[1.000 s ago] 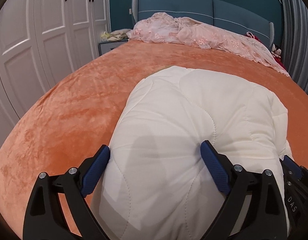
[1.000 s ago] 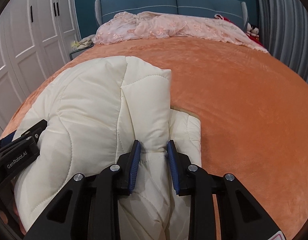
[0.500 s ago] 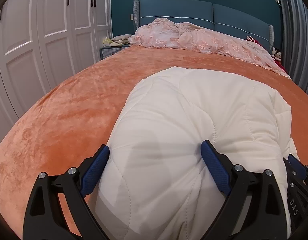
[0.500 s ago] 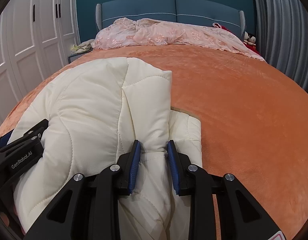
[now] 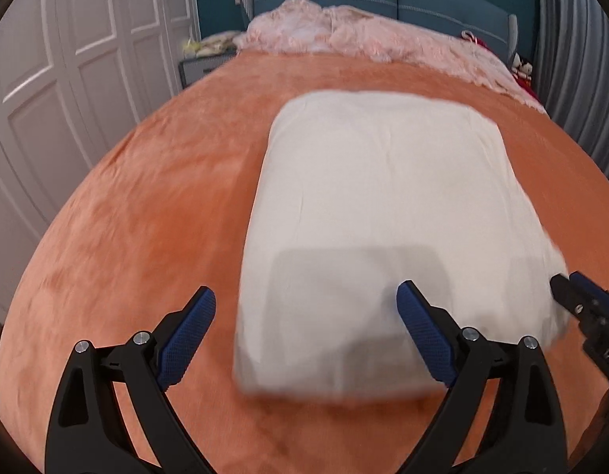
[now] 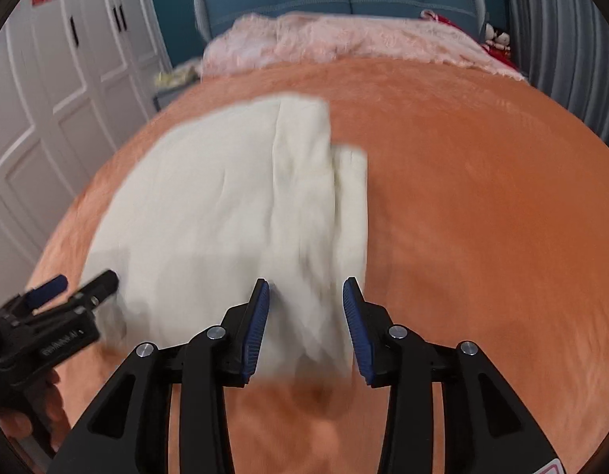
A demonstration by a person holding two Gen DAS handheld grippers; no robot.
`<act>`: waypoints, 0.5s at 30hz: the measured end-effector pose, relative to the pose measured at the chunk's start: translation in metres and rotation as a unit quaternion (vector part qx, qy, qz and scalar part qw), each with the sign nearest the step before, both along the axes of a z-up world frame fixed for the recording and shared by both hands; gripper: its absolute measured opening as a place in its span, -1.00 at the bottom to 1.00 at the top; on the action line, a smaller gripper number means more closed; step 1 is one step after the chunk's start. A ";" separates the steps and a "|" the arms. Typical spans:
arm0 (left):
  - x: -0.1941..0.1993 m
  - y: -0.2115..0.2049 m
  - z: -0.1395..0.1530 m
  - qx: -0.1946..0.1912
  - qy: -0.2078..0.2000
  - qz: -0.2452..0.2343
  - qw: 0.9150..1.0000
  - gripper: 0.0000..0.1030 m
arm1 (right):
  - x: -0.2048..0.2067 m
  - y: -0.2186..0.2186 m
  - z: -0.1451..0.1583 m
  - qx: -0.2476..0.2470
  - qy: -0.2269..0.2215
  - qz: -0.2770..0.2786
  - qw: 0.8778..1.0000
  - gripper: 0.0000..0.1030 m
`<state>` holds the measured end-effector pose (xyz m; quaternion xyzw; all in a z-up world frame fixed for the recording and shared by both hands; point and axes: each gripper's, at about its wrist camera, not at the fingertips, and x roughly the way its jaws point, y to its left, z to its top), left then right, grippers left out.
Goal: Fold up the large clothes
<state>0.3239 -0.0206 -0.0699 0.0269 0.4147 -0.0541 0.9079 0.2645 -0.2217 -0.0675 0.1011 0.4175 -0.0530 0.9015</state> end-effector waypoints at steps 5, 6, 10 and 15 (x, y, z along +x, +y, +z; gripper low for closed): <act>-0.013 0.000 -0.027 0.044 0.045 0.005 0.998 0.77 | -0.006 0.007 -0.034 -0.004 0.039 -0.007 0.999 -0.21; -0.013 0.002 -0.029 0.039 0.047 0.008 0.998 0.77 | -0.007 0.007 -0.037 -0.004 0.041 -0.009 0.999 -0.17; -0.024 0.008 -0.034 0.024 0.053 0.020 0.998 0.76 | -0.018 0.010 -0.031 -0.015 0.048 -0.011 0.999 -0.14; -0.046 0.009 -0.026 0.027 0.043 0.022 0.998 0.75 | -0.051 0.017 -0.020 -0.038 0.036 -0.026 0.998 0.11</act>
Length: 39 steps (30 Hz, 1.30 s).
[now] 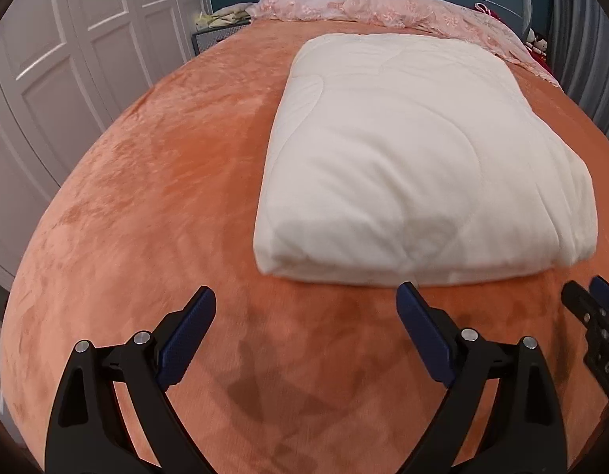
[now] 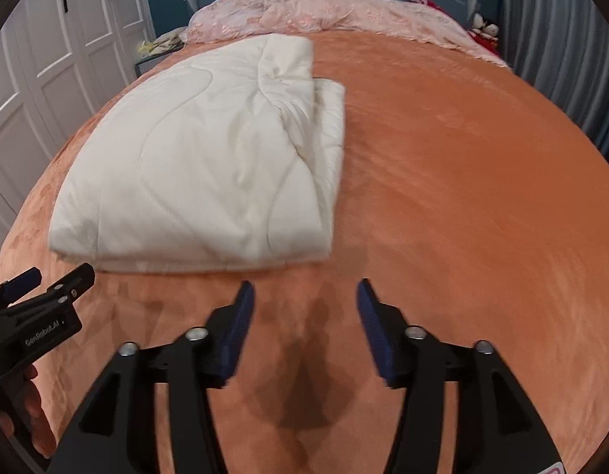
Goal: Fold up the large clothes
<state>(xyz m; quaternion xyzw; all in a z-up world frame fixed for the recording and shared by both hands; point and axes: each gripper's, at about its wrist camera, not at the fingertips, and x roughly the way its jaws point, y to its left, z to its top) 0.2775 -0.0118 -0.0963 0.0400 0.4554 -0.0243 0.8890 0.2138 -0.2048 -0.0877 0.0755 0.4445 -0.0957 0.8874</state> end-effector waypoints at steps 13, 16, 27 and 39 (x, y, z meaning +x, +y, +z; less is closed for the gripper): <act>-0.071 -0.011 0.014 0.025 -0.014 -0.001 1.000 0.75 | -0.075 0.012 0.011 -0.018 -0.017 -0.012 1.000 0.34; -0.086 -0.009 0.011 0.022 -0.009 0.004 1.000 0.75 | -0.091 0.013 0.010 -0.011 -0.019 -0.017 1.000 0.38; -0.116 -0.008 -0.014 0.035 -0.028 0.013 0.999 0.75 | -0.122 0.029 -0.011 -0.052 -0.058 -0.007 0.997 0.48; -0.114 -0.002 -0.027 0.017 -0.041 0.017 0.999 0.76 | -0.117 0.031 -0.030 -0.044 -0.065 -0.006 0.997 0.51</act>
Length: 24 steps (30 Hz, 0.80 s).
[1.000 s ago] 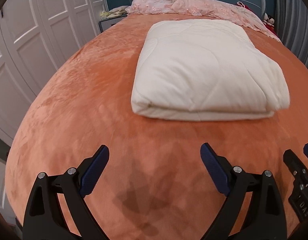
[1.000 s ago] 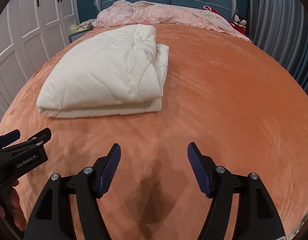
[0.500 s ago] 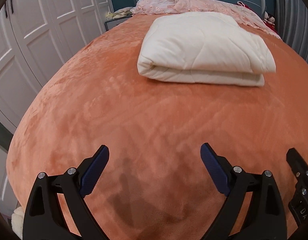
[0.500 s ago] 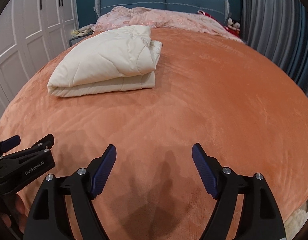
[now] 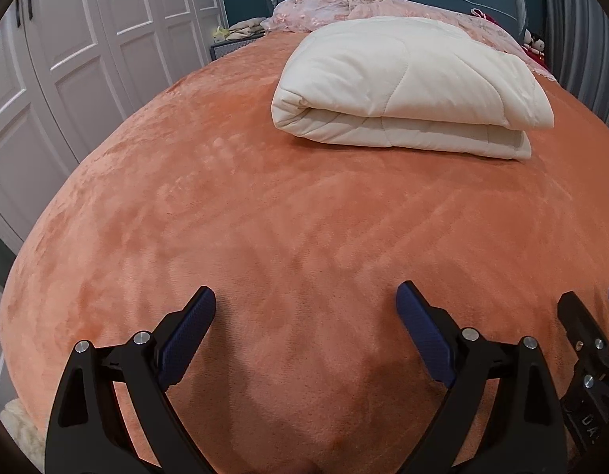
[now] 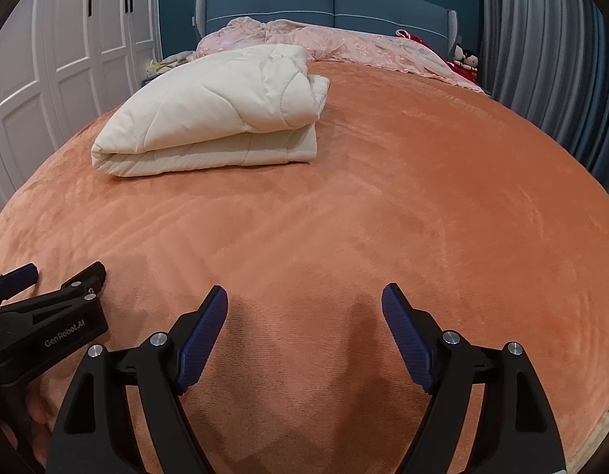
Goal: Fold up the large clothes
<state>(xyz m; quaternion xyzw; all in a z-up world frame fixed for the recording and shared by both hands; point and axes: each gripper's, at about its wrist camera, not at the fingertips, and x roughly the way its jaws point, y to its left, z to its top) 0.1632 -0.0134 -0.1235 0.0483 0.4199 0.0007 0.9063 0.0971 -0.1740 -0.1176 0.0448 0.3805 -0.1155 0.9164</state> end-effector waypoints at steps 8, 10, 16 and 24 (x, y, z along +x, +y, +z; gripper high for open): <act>-0.001 0.003 -0.002 -0.009 -0.007 0.000 1.000 0.76 | 0.002 -0.001 -0.005 0.010 0.003 0.001 1.000 0.51; -0.002 0.003 -0.002 -0.009 -0.008 0.000 1.000 0.76 | 0.002 -0.001 -0.006 0.009 0.004 0.000 1.000 0.51; -0.004 0.002 -0.001 -0.005 -0.014 0.004 1.000 0.76 | 0.002 0.003 -0.008 0.000 0.004 -0.002 1.000 0.51; -0.005 0.001 -0.001 -0.002 -0.018 0.004 1.000 0.75 | 0.002 0.005 -0.009 -0.003 0.006 -0.002 1.000 0.51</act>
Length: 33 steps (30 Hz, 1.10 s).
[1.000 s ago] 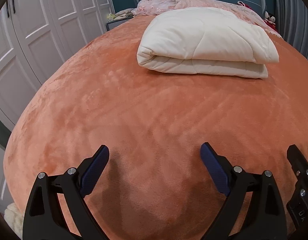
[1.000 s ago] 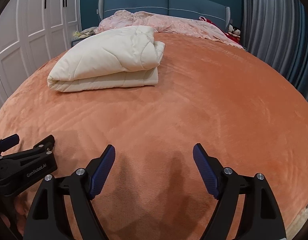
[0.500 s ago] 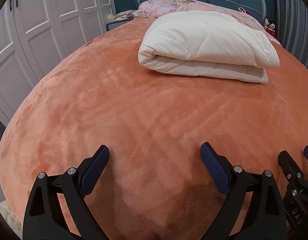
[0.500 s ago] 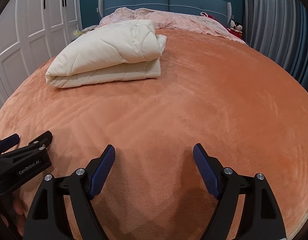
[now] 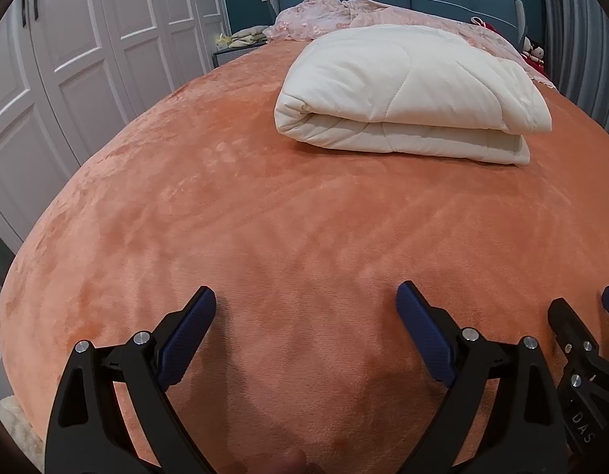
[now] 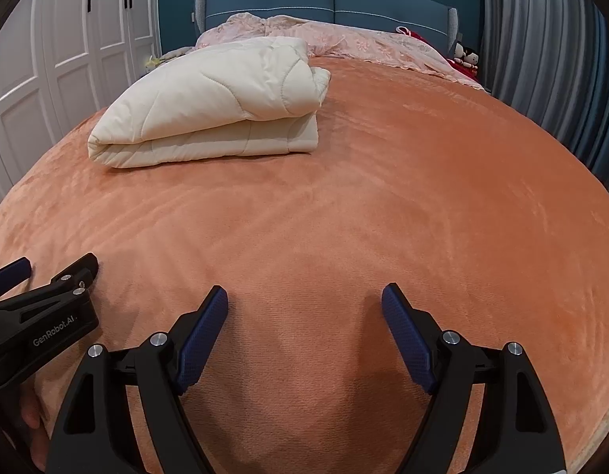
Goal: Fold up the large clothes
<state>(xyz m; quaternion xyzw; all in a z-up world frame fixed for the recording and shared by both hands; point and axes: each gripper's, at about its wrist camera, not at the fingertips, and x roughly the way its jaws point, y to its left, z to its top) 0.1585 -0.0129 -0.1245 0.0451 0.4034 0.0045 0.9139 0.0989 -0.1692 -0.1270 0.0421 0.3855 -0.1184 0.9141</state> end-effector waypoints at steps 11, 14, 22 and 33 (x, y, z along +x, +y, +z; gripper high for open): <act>-0.001 -0.001 -0.001 0.002 -0.004 -0.004 1.000 0.75 | 0.000 0.000 0.000 -0.001 0.001 0.000 1.000 0.51; -0.002 -0.002 0.000 0.003 -0.005 -0.005 1.000 0.75 | 0.000 0.001 -0.001 -0.001 0.002 0.000 1.000 0.51; -0.001 -0.001 -0.001 0.002 -0.003 -0.007 1.000 0.75 | 0.001 0.001 -0.002 -0.001 0.006 0.000 1.000 0.54; -0.002 -0.001 -0.001 0.002 -0.005 -0.003 1.000 0.75 | 0.002 0.001 -0.003 -0.001 0.006 0.000 1.000 0.54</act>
